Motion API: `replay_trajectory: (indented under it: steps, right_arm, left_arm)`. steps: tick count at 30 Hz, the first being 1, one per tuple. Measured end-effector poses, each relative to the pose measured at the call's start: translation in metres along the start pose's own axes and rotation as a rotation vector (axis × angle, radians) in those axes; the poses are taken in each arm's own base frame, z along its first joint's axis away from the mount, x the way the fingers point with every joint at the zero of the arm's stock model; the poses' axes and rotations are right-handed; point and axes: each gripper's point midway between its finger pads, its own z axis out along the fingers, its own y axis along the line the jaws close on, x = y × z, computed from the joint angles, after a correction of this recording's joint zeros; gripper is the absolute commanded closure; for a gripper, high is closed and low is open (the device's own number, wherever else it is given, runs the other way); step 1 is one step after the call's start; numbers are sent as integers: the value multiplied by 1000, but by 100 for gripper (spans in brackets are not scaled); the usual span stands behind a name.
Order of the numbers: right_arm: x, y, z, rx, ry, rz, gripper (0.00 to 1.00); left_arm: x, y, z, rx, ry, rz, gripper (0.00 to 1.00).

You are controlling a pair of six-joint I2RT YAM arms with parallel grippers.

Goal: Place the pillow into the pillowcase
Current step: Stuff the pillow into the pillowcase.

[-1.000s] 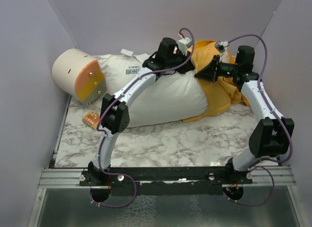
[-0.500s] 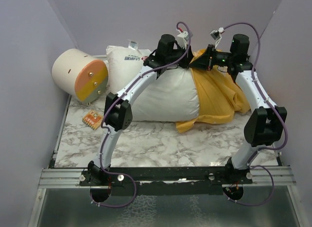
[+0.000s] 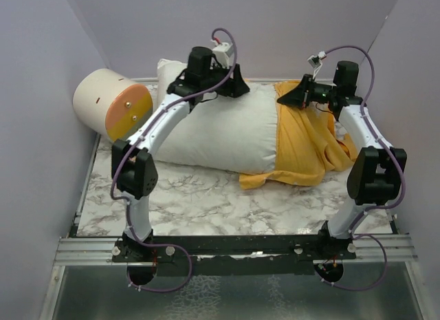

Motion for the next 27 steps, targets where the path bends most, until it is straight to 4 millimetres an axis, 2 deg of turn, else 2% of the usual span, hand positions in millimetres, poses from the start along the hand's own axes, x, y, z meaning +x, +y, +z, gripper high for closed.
replay_trajectory:
  steps: [3, 4, 5, 6, 9, 11, 12, 15, 16, 18, 20, 22, 24, 25, 27]
  right_arm:
    - [-2, -2, 1, 4, -1, -6, 99]
    - [-4, -3, 1, 5, -3, -11, 99]
    - [-7, -3, 1, 6, -5, -17, 99]
    - [-10, -3, 1, 8, -7, -23, 99]
    - [-20, 0, 1, 8, -16, -50, 99]
    - [-26, 3, 1, 7, -21, -66, 99]
    - [-30, 4, 1, 8, -23, -72, 99]
    - [-35, 2, 5, 13, -21, -74, 99]
    - [-36, 2, 7, 13, -17, -70, 99]
    - [-38, -1, 12, 11, -9, -65, 99]
    - [-43, -3, 20, 12, -1, -67, 99]
    - [-47, -4, 29, 15, 7, -79, 99]
    - [-53, -3, 41, 16, 16, -95, 99]
    - [-53, -2, 46, 16, 22, -100, 99]
    - [-54, 2, 60, 20, 34, -121, 99]
  left_arm:
    - [-20, 15, -55, -89, -56, 50, 24]
    - [-24, 18, -75, -118, -78, 73, 15]
    - [-24, 21, -94, -146, -91, 87, 6]
    - [-22, 22, -118, -179, -112, 106, 1]
    - [4, 31, -168, -259, -126, 106, 1]
    - [26, 50, -198, -323, -134, 72, 1]
    - [39, 68, -214, -373, -133, 34, 1]
    - [76, 118, -243, -501, -127, -96, 1]
    - [90, 129, -246, -524, -116, -142, 1]
    - [113, 139, -241, -528, -85, -211, 4]
    - [124, 142, -230, -495, -65, -251, 19]
    - [125, 145, -217, -457, -61, -273, 43]
    - [126, 145, -201, -413, -43, -284, 63]
    - [128, 142, -190, -387, -26, -286, 70]
    - [132, 130, -165, -334, 15, -265, 73]
